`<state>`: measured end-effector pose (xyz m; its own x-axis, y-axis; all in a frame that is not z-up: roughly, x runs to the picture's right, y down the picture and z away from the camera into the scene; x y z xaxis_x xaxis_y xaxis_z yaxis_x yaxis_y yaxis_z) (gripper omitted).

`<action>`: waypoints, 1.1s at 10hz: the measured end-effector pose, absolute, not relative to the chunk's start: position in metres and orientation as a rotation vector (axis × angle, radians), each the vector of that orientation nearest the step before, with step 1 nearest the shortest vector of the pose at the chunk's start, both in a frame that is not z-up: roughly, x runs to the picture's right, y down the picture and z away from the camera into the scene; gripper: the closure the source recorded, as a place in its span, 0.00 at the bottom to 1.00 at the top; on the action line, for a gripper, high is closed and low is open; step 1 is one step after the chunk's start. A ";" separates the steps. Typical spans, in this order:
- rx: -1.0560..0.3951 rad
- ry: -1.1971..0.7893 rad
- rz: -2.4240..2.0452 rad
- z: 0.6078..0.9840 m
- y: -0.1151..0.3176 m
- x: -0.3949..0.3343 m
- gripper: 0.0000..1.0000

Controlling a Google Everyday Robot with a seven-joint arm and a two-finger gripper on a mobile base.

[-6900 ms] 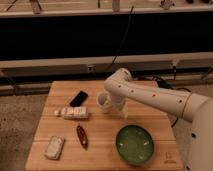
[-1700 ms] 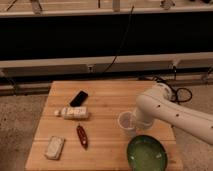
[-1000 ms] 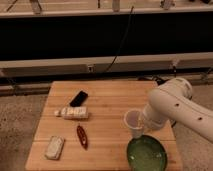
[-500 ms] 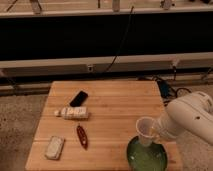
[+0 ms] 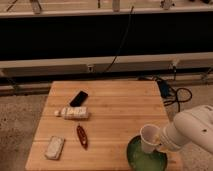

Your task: Place the ceramic cup in the ceramic bowl

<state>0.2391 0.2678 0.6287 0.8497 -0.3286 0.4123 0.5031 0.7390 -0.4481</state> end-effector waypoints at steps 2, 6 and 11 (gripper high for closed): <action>-0.585 -0.320 -0.450 0.633 0.277 0.244 0.32; -0.577 -0.323 -0.446 0.638 0.282 0.250 0.20; -0.555 -0.323 -0.435 0.636 0.257 0.246 0.26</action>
